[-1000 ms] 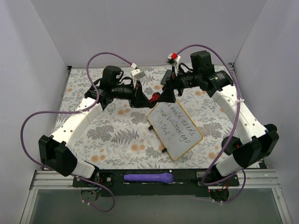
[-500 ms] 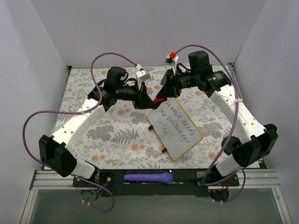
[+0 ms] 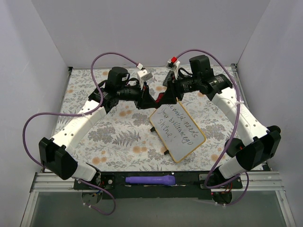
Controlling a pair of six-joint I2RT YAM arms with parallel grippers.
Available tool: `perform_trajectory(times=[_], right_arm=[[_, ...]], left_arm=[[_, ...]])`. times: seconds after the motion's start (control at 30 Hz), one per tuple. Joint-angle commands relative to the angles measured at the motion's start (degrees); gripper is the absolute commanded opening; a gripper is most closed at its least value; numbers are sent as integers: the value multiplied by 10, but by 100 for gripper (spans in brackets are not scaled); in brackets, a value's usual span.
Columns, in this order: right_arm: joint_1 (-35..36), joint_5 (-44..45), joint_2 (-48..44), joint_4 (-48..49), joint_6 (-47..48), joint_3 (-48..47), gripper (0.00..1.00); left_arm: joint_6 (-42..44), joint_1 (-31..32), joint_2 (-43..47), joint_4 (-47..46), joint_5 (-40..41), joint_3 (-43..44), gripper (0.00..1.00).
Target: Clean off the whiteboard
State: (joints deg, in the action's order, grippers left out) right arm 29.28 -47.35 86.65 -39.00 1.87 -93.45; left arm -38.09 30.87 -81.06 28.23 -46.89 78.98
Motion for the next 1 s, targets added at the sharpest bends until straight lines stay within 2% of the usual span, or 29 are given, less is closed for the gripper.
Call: perform_trajectory(times=[0.0,0.03,0.13,0.23,0.27,0.33,0.37,0.4,0.5,0.67,0.97], right_arm=[[2,-7,-22,5,4,5,44],[2,-7,-21,6,4,3,28],[1,0,-19,10,-3,-3,2],[0,-5,-23,14,-10,-2,1],[0,-8,-24,15,-11,-1,1],[-4,-12,-25,18,-14,4,1],[-5,-16,-25,21,-14,6,1],[-8,-18,-26,23,-37,9,1],[-16,-29,-27,35,-63,20,1],[-23,-60,-25,59,-112,41,1],[-50,-91,-16,90,-177,56,1]], left_arm=[[9,1,26,-7,-2,29,0],[9,1,26,-7,-2,28,0],[9,1,27,-3,1,28,5],[23,2,33,10,7,23,19],[27,1,41,12,16,18,38],[30,2,56,-3,71,8,58],[32,1,67,-13,95,-7,73],[30,1,89,-46,129,-16,76],[27,2,107,-82,171,-29,77],[57,43,100,-93,238,-23,69],[93,93,94,-81,246,-29,60]])
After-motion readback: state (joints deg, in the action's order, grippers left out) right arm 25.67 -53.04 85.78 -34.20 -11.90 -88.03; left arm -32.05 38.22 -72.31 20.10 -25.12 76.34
